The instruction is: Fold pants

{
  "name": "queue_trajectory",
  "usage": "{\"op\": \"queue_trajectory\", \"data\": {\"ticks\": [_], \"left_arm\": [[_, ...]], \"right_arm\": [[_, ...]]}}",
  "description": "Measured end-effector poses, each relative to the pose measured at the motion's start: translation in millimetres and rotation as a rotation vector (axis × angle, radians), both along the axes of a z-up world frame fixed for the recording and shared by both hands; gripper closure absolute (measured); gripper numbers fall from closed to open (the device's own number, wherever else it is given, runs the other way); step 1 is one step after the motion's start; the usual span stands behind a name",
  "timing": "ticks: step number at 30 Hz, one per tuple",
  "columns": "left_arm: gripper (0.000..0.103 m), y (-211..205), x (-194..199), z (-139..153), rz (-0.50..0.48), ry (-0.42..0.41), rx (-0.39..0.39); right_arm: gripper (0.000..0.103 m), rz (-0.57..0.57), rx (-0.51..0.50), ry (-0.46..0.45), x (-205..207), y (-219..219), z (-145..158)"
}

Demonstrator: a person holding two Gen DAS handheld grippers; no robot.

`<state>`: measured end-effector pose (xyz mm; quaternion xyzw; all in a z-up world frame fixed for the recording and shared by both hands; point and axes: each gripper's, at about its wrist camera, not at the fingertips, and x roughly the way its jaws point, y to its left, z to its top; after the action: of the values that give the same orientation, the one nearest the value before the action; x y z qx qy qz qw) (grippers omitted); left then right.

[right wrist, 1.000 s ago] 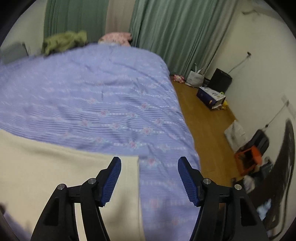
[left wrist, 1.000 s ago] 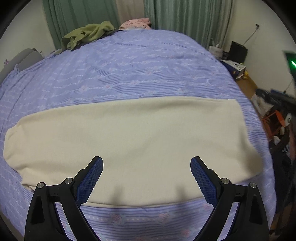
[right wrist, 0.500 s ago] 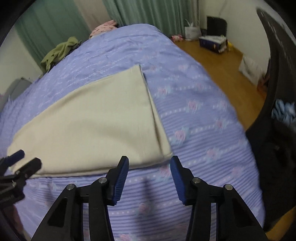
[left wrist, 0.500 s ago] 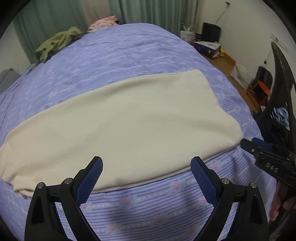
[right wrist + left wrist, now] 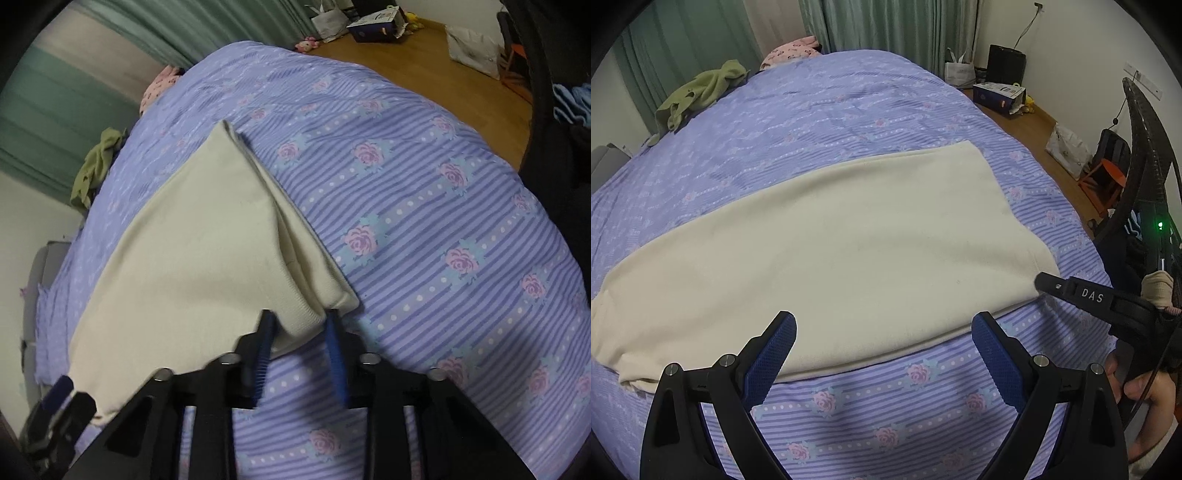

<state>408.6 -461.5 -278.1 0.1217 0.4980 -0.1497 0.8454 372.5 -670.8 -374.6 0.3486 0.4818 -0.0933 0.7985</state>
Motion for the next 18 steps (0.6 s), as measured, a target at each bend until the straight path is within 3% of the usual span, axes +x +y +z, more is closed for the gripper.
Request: {"op": "queue_trajectory", "data": {"ticks": [1,3,8,14,18], "left_arm": [[0.006,0.3,-1.0,0.2,0.0,0.003,-0.001],[0.006,1.2,-3.2,1.3,0.0,0.008,-0.004],[0.006,2.3,-7.3,1.9,0.005,0.01,-0.008],[0.006,4.6,-17.2,6.3,0.011,0.013,0.001],[0.006,13.4,-24.2,14.8,0.027,0.006,0.014]], "right_arm": [[0.093,0.0,0.003,0.001,-0.8,-0.7,1.3],[0.095,0.002,-0.001,-0.032,-5.1,-1.0,13.8],[0.096,0.062,-0.245,-0.119,-1.0,16.3,70.8],[0.096,0.087,-0.28,0.064,24.9,4.2,20.8],[0.096,0.085,-0.31,0.113,18.6,11.0,18.9]]}}
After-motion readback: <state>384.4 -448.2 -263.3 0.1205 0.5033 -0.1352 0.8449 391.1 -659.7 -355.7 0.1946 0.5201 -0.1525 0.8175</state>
